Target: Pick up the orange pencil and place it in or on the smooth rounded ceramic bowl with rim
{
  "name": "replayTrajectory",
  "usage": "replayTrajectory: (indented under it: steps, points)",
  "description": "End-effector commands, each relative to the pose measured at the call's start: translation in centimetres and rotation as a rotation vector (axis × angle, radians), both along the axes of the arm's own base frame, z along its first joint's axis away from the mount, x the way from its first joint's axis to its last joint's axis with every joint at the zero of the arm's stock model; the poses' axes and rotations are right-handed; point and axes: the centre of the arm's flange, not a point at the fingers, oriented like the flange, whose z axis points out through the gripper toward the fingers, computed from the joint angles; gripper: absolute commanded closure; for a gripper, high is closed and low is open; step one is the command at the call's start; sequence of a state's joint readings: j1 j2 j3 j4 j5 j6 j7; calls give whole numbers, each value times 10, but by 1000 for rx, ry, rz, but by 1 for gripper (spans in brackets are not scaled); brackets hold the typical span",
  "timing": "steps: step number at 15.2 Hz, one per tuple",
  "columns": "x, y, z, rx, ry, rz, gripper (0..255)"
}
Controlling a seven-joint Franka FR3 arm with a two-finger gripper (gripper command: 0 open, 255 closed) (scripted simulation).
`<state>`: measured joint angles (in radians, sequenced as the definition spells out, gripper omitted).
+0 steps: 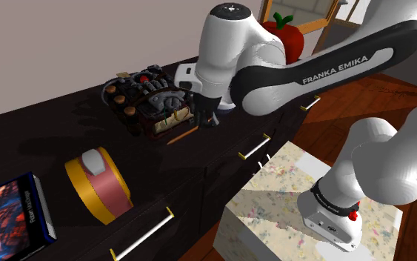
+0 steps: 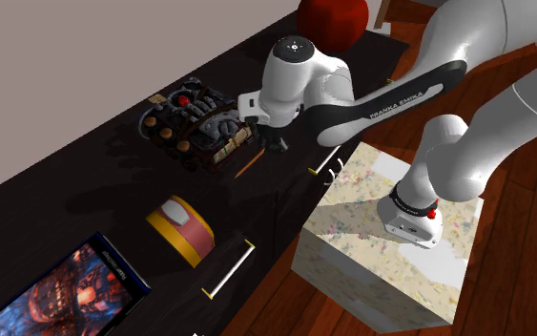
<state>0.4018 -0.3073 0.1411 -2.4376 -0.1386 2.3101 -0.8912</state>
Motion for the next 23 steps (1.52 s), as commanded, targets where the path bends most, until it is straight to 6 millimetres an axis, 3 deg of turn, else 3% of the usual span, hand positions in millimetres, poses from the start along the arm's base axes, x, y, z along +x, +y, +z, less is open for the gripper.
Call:
replayTrajectory:
  steps: [1,9,23]
  points:
    - [0,-1,10,0,0,0,255]
    - [0,-1,52,0,0,0,255]
    - [64,-173,64,0,0,0,255]
